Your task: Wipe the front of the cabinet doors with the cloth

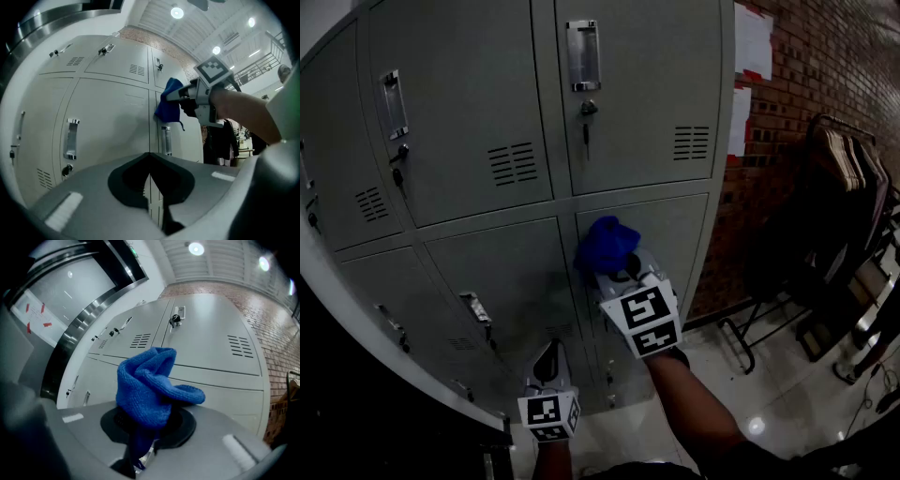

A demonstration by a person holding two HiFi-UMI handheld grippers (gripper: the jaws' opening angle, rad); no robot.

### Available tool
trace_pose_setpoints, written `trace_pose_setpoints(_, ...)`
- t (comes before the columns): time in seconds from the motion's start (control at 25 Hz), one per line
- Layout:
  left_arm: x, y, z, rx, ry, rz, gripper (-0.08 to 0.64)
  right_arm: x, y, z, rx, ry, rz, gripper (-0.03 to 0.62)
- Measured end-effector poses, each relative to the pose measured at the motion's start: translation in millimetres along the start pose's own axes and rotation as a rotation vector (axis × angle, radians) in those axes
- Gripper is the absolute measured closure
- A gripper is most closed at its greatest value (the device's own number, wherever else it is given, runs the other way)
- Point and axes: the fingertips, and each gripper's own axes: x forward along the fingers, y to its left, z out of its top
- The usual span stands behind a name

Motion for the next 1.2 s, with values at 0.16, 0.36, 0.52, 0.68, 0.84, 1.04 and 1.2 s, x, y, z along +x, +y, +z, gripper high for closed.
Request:
trace_pose_setpoints(0.16,-2,1,-6,-0.001,0.016,0.001,0.551,21,3,-1,0.017,0.027,0.027,0.522)
trace_pose_setpoints(0.36,2,1,-12,-0.004,0.028,0.001,0.551,25,0,-1,0.003,0.034,0.040,0.523)
trace_pose_setpoints(0.52,4,5,-14,-0.001,0.034,0.017,0.551,21,-11,-2,0.002,0.034,0.047,0.523)
trace_pose_setpoints(0.68,7,2,-16,0.000,0.041,0.023,0.551,10,-37,-7,0.005,0.041,0.025,0.523)
trace_pose_setpoints(0.84,11,-3,-15,-0.003,0.036,0.017,0.551,-2,-67,-14,0.005,0.052,-0.001,0.523)
trace_pose_setpoints(1.04,14,-14,-14,0.002,0.037,0.004,0.551,-23,-116,-26,0.022,0.068,-0.077,0.523)
trace_pose_setpoints(1.2,13,-19,-13,0.012,0.036,0.005,0.551,-38,-155,-41,0.060,0.080,-0.134,0.523)
